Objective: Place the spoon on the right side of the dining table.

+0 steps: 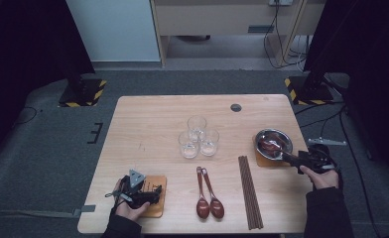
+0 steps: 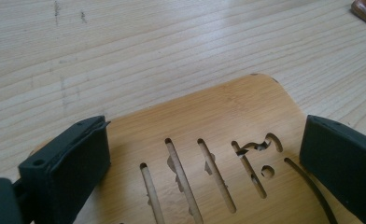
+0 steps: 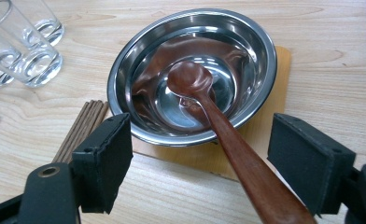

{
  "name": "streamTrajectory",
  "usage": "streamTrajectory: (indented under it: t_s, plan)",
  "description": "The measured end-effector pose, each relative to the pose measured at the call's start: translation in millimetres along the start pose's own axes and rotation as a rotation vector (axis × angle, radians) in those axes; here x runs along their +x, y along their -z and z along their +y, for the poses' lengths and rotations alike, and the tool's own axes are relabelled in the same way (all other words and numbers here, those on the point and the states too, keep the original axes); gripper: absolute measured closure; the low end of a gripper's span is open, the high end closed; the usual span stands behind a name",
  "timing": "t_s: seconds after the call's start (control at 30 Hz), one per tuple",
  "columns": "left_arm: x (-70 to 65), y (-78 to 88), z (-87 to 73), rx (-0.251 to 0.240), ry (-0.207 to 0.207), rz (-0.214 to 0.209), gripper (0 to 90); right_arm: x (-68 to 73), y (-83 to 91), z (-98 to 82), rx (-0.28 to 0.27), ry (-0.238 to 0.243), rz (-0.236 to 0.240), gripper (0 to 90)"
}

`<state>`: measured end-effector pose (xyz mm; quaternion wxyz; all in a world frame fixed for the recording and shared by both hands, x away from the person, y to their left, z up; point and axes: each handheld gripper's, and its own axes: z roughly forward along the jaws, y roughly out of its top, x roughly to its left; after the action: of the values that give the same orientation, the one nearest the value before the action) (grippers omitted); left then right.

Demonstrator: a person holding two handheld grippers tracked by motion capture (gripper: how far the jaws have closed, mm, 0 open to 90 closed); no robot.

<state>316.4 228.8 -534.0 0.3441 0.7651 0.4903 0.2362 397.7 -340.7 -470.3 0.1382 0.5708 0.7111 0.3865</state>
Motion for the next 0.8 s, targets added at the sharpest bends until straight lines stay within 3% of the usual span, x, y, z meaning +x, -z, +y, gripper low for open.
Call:
streamTrajectory:
  t_s: [0.8]
  plan:
    - [-0.1, 0.1, -0.1, 0.000, 0.000, 0.000, 0.8, 14.5, 6.7, -14.1, 0.020, 0.029, 0.033, 23.2]
